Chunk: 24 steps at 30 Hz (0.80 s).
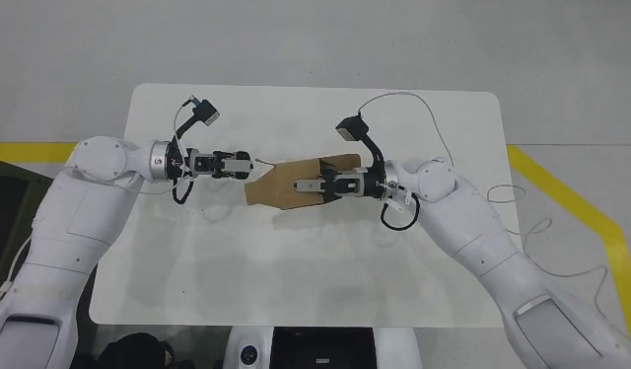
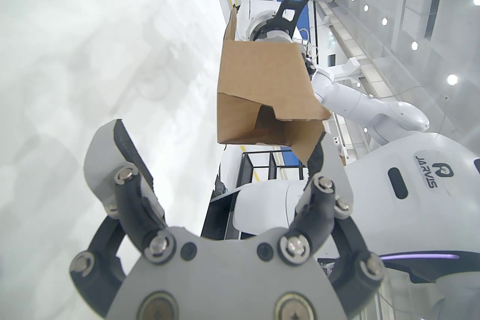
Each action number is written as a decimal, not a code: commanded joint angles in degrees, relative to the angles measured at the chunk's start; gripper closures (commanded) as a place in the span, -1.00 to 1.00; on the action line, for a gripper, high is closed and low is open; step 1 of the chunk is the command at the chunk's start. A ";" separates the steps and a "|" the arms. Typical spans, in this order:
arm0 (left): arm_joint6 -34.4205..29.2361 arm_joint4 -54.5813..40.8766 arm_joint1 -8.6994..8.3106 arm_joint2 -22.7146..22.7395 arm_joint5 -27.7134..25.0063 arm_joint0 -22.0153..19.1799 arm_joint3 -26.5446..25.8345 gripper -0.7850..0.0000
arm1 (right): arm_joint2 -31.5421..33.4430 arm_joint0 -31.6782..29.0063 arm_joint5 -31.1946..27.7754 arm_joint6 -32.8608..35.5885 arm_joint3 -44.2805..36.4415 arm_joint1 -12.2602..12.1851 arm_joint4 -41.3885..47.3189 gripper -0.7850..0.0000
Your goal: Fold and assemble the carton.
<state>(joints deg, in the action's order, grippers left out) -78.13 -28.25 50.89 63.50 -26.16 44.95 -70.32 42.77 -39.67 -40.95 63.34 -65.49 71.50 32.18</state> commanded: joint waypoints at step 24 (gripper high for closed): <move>-0.59 1.23 0.39 -0.87 0.60 0.67 -2.49 -1.00 | -1.35 0.92 -1.40 -1.40 -1.18 -0.10 0.58 1.00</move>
<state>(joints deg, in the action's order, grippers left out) -78.68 -27.10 51.25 62.73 -25.62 45.57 -72.67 41.37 -38.72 -42.26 62.02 -66.50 71.43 32.76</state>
